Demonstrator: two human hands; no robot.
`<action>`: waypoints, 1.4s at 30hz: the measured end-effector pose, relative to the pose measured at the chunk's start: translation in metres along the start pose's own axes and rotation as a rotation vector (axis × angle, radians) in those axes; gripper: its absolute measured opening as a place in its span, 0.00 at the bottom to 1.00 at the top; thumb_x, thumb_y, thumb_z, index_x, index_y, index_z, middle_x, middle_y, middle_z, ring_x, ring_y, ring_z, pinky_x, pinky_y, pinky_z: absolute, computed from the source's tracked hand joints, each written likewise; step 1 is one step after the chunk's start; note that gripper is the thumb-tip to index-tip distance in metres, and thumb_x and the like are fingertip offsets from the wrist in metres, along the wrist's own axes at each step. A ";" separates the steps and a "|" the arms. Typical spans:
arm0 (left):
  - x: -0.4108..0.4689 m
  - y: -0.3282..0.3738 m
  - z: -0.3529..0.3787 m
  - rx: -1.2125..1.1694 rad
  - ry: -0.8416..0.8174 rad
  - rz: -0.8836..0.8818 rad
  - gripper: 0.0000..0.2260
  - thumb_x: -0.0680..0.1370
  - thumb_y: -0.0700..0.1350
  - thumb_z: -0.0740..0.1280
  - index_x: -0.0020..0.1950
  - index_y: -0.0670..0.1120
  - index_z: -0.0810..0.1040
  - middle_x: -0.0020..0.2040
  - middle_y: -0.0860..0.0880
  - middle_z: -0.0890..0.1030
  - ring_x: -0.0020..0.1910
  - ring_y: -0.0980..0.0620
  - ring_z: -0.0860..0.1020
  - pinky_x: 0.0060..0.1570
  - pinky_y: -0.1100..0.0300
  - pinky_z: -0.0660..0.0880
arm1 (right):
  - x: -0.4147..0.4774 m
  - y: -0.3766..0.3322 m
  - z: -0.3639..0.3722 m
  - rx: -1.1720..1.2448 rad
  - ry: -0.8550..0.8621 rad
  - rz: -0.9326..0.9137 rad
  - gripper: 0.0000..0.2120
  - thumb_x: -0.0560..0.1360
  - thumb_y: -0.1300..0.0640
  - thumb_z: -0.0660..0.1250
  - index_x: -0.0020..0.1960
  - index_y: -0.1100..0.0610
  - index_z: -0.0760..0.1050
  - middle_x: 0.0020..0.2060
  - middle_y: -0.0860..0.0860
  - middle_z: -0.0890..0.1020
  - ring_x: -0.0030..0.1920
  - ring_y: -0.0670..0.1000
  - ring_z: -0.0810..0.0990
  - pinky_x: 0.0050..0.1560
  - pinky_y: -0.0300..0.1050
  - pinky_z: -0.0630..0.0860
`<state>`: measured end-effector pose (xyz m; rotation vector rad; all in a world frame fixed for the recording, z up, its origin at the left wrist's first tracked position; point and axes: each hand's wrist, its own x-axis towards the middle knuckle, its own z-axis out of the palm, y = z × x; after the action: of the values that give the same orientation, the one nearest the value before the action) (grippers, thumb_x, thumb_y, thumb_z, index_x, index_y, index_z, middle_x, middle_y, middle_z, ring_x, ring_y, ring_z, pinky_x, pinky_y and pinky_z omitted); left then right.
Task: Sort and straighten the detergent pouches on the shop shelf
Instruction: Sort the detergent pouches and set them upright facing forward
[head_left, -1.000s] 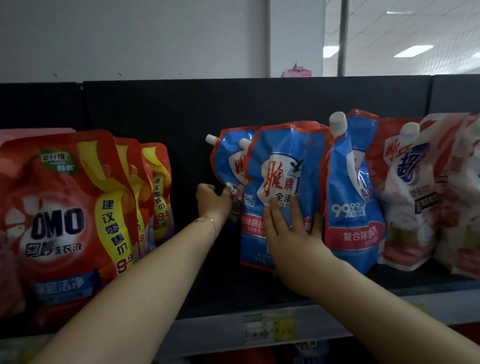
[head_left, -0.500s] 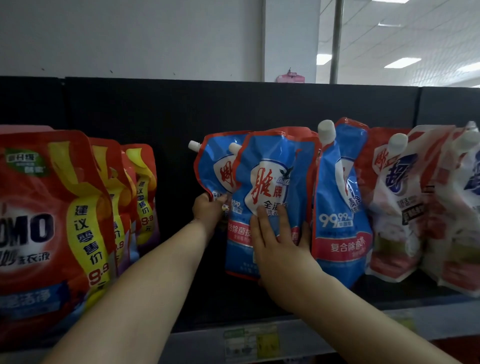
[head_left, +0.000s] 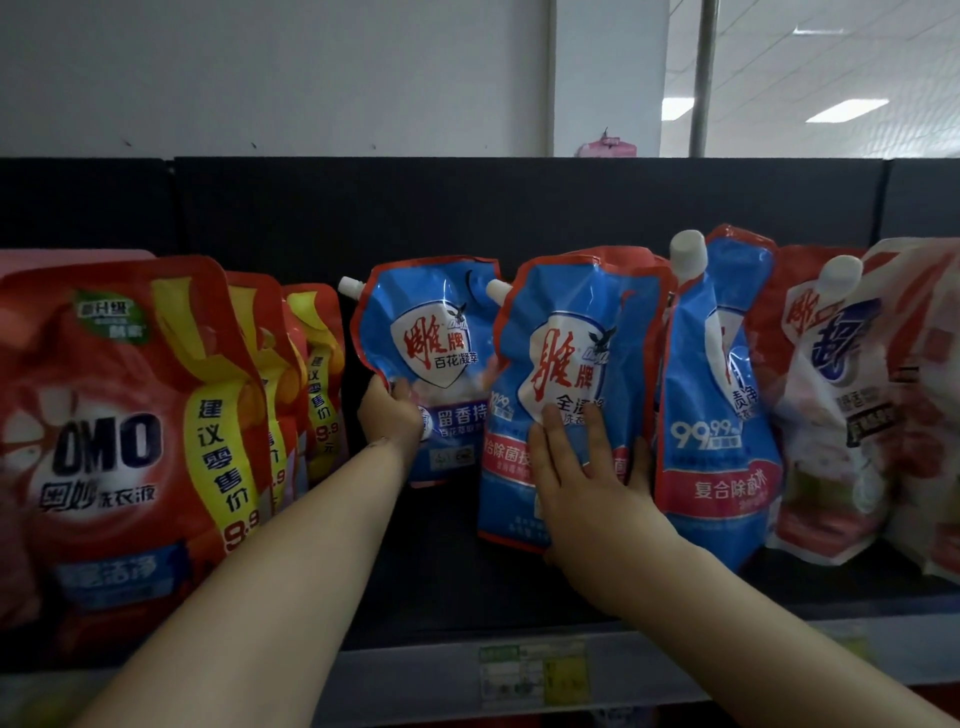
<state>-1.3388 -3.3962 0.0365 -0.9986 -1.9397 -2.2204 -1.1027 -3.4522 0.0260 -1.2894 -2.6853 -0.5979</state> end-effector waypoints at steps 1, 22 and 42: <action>0.000 -0.003 0.000 -0.021 -0.010 0.008 0.11 0.82 0.42 0.59 0.59 0.37 0.74 0.56 0.39 0.78 0.57 0.42 0.75 0.49 0.60 0.65 | -0.001 0.000 0.001 -0.005 0.003 -0.004 0.46 0.79 0.45 0.60 0.75 0.59 0.27 0.73 0.57 0.28 0.72 0.67 0.29 0.68 0.73 0.44; -0.008 0.013 0.008 0.536 0.150 0.236 0.29 0.78 0.44 0.63 0.75 0.40 0.56 0.73 0.38 0.61 0.71 0.39 0.62 0.66 0.47 0.64 | 0.000 -0.001 0.004 0.001 0.014 -0.011 0.52 0.75 0.33 0.57 0.68 0.60 0.21 0.68 0.55 0.22 0.71 0.65 0.25 0.69 0.72 0.44; 0.004 0.015 0.003 1.348 -0.715 0.607 0.49 0.72 0.57 0.69 0.76 0.58 0.32 0.78 0.52 0.35 0.76 0.46 0.34 0.73 0.41 0.43 | 0.006 0.004 0.015 0.116 0.251 -0.095 0.56 0.64 0.35 0.72 0.77 0.61 0.46 0.76 0.57 0.49 0.76 0.60 0.54 0.64 0.73 0.52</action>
<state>-1.3346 -3.3951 0.0515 -1.6963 -2.1582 -0.0153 -1.1025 -3.4400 0.0149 -0.9905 -2.5427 -0.5636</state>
